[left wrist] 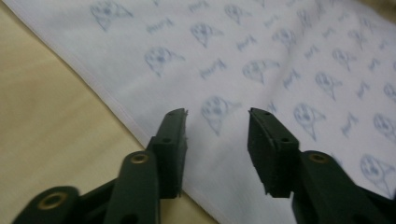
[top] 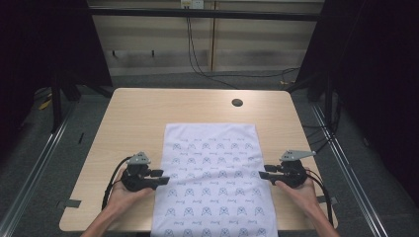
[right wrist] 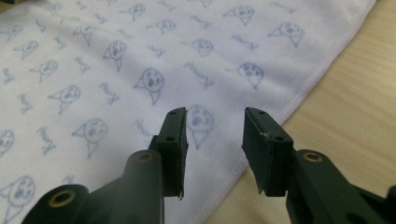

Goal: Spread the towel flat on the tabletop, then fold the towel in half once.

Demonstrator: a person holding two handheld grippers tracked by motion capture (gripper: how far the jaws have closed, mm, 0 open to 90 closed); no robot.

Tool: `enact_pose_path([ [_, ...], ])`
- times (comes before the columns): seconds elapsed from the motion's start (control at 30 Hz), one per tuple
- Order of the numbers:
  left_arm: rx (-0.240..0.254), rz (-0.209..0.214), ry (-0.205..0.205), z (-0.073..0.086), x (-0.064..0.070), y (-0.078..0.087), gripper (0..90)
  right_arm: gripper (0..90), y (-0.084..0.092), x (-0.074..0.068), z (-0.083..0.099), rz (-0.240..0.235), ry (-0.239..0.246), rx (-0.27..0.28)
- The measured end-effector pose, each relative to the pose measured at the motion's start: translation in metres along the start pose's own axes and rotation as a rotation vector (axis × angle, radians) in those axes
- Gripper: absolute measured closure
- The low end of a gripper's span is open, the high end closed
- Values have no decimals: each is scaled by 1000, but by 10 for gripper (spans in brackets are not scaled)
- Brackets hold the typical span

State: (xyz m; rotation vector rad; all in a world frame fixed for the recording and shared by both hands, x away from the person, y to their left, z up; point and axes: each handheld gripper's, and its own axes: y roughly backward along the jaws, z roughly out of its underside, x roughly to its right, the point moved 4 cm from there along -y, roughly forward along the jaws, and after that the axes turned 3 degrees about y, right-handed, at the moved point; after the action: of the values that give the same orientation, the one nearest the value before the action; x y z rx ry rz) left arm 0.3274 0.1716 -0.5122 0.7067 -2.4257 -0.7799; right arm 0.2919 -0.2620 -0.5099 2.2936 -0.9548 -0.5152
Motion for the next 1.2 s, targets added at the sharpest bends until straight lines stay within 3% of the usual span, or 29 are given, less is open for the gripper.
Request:
enact_pose_path([
  [0.07, 18, -4, 12, -9, -9, -3, 632, 572, -3, 2, -6, -13, -15, 13],
  [0.1, 28, -36, 6, -14, -15, -5, 633, 560, -6, 2, -10, -18, -14, 19],
  [0.23, 66, -66, 47, -26, -31, -12, 625, 537, -15, 5, -23, -18, -9, 24],
  [0.43, 30, -84, 58, -35, -46, -34, 615, 538, -40, 19, -38, 0, -4, -13],
  [0.53, 40, -85, 70, -38, -48, -40, 616, 554, -54, 29, -43, 8, -17, -34],
  [0.6, -3, -123, 42, -35, -49, -46, 629, 581, -64, 34, -46, 24, -3, -43],
  [0.67, -6, -143, 39, -35, -50, -45, 685, 614, -73, 34, -47, 0, 7, -47],
  [0.7, -12, -161, 12, -34, -49, -44, 737, 615, -77, 32, -46, -1, 11, -68],
  [0.8, -23, -124, -4, -27, -48, -39, 860, 715, -77, 25, -45, 16, 45, -101],
  [0.87, -25, -109, -2, -24, -47, -35, 881, 864, -72, 21, -41, 23, 67, -109],
  [1.03, -43, -74, -28, -13, -31, -28, 889, 878, -56, 4, -27, 4, 70, -141],
  [1.2, -74, -9, -55, 9, -7, -13, 889, 878, -37, -20, -8, -46, 82, -153],
])
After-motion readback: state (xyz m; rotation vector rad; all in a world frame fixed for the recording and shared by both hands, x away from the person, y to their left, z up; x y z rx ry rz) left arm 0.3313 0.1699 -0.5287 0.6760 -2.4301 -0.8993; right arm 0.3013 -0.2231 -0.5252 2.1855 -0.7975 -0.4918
